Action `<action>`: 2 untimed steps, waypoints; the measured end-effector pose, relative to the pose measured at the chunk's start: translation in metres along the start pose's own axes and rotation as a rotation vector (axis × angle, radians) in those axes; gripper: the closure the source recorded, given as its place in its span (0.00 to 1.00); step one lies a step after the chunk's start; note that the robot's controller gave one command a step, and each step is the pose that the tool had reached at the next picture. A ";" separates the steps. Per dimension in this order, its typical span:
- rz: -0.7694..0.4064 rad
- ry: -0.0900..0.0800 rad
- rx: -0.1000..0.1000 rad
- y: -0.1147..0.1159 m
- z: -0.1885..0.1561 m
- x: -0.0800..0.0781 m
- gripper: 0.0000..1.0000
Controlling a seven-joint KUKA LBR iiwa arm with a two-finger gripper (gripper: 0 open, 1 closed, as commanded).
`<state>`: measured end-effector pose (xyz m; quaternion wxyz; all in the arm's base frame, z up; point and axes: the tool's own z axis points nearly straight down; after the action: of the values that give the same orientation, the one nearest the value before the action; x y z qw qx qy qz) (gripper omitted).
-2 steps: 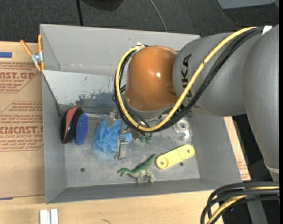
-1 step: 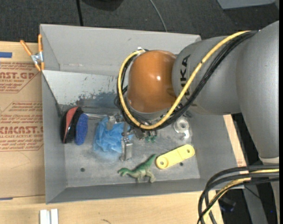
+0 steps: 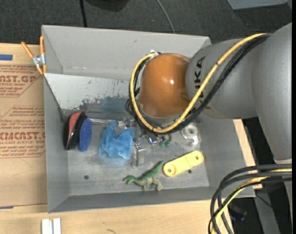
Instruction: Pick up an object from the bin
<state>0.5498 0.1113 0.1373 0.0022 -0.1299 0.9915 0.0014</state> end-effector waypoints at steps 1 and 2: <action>0.131 -0.002 -0.001 -0.008 0.030 -0.009 0.00; 0.166 -0.011 -0.003 -0.003 0.064 -0.023 1.00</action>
Offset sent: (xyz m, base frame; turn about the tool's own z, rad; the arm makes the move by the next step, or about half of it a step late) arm 0.0204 0.0009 -0.0673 0.1666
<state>0.5731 0.1145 0.0734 0.0072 -0.0471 0.9989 0.0039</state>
